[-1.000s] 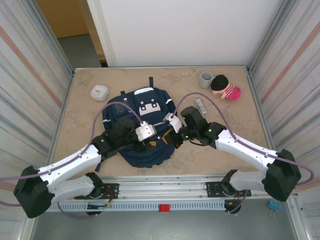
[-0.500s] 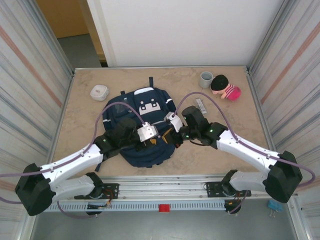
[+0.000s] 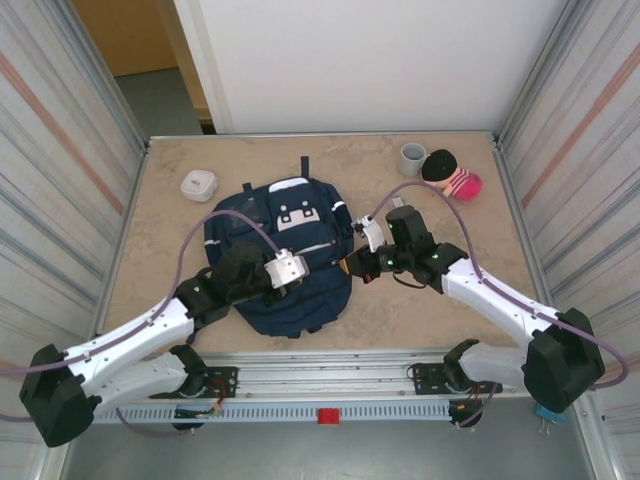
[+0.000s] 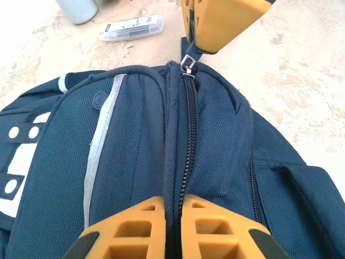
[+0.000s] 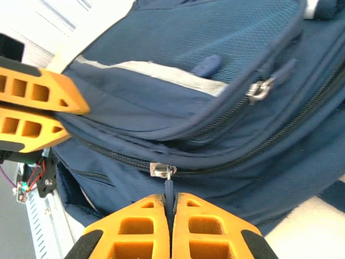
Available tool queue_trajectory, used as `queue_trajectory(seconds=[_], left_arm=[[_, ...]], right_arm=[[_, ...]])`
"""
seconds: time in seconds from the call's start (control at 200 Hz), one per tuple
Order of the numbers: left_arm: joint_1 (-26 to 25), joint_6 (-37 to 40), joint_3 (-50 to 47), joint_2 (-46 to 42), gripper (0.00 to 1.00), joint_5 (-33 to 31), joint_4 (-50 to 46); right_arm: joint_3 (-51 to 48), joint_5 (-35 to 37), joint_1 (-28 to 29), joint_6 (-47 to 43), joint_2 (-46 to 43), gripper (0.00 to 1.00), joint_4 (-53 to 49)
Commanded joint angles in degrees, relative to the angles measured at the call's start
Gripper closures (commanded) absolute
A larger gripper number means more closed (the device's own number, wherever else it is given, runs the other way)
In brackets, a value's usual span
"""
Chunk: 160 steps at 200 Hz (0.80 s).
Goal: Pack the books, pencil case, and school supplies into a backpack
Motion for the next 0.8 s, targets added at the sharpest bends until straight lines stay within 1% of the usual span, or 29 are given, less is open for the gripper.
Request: queue_trajectory(seconds=[0.0,0.045,0.115,0.175,0.215,0.236,0.321,0.361,0.441,0.566,0.636,0.732,0.797], left_arm=[[0.5,-3.2,0.4,-4.4,0.87,-5.5,-6.4],[0.5,-4.6,1.4,-4.8,0.85,-9.2,-9.9],[0.5,-6.5,2.3,-5.8,0.81,-12.7,-13.9],[0.5,-8.2,2.9,-6.6,0.76,-13.8,-16.9],[0.5,-9.1,3.4,-7.3,0.67,-12.9,-18.2],[0.5,-9.7,3.5,-7.6,0.60,-12.0,-18.6],[0.3,-11.2,4.1,-8.3,0.37,-5.1,-17.8],[0.0,-12.6,4.2,-8.1,0.30,-3.6,-16.1],[-0.9,-14.7,5.0,-6.3,0.24,-3.1,-13.1],[-2.5,-13.9,6.9,-2.2,0.23,-2.6,-10.4],[-3.3,-12.6,7.6,0.3,0.25,-2.9,-10.2],[-3.6,-11.2,7.8,2.7,0.36,-3.3,-10.2],[-3.6,-10.3,7.5,3.0,0.49,-3.0,-10.0]], right_arm=[[-1.0,3.3,-2.4,1.9,1.6,1.00,4.5],[-1.2,2.7,-2.4,2.4,2.0,1.00,5.9],[-1.1,1.6,-2.3,3.0,2.4,1.00,7.1],[-0.8,0.6,-1.3,3.2,2.0,1.00,7.6],[-0.6,0.8,0.1,3.0,1.3,1.00,7.7],[-0.6,1.3,0.9,2.7,1.0,1.00,7.6],[-0.1,3.8,4.7,1.5,-1.1,1.00,5.9],[0.2,4.5,6.0,1.4,-1.8,1.00,5.0],[0.2,5.1,8.6,1.8,-3.4,1.00,5.0],[0.3,6.6,13.3,2.2,-5.3,1.00,5.0],[0.3,6.6,14.9,2.5,-5.6,1.00,5.3],[0.1,6.9,15.8,2.6,-6.0,1.00,5.4],[-0.3,8.6,15.7,2.8,-6.1,1.00,4.7]])
